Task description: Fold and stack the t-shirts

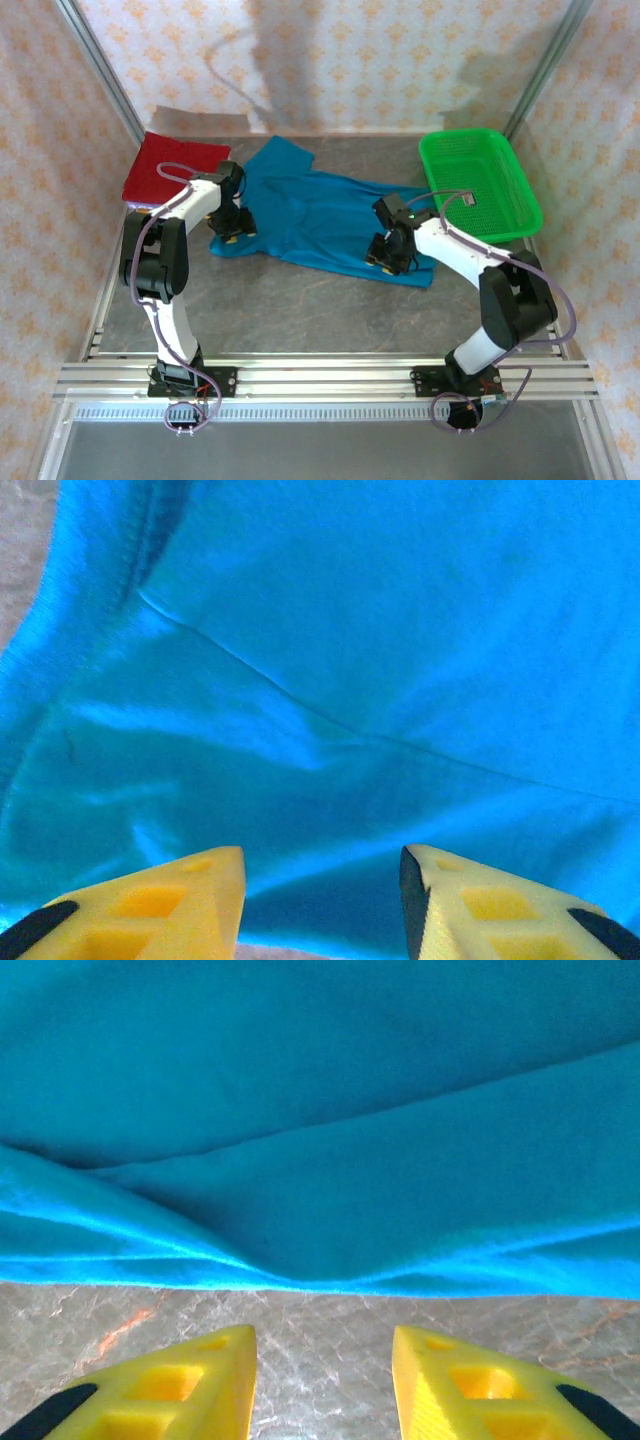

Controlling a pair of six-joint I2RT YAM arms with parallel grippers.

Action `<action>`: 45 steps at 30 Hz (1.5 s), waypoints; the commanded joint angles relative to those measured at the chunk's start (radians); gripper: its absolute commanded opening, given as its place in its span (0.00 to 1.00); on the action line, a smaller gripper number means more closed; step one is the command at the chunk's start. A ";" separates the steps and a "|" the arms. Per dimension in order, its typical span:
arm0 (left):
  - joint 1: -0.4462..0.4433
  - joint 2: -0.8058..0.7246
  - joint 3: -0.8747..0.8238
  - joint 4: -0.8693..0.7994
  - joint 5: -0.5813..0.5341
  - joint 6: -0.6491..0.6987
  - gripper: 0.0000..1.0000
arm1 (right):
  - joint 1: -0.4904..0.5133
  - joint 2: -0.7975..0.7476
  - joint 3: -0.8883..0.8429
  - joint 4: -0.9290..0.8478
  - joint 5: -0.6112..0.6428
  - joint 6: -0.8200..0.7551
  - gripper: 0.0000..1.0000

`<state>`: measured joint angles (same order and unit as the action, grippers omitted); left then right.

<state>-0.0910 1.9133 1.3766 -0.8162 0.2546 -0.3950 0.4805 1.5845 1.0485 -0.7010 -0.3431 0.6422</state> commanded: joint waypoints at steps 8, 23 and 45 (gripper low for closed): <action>0.065 0.053 -0.072 0.032 -0.066 0.063 0.47 | -0.006 0.095 -0.098 0.145 0.042 0.010 0.40; 0.099 0.004 -0.175 -0.106 -0.239 0.124 0.48 | -0.017 0.047 -0.202 -0.040 0.058 0.016 0.40; 0.022 -0.276 -0.303 -0.168 -0.129 -0.029 0.50 | -0.142 -0.422 -0.275 -0.221 0.058 0.046 0.45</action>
<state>-0.0322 1.6741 0.9985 -0.9298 0.1265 -0.3923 0.3878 1.1950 0.7612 -0.8570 -0.3637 0.6979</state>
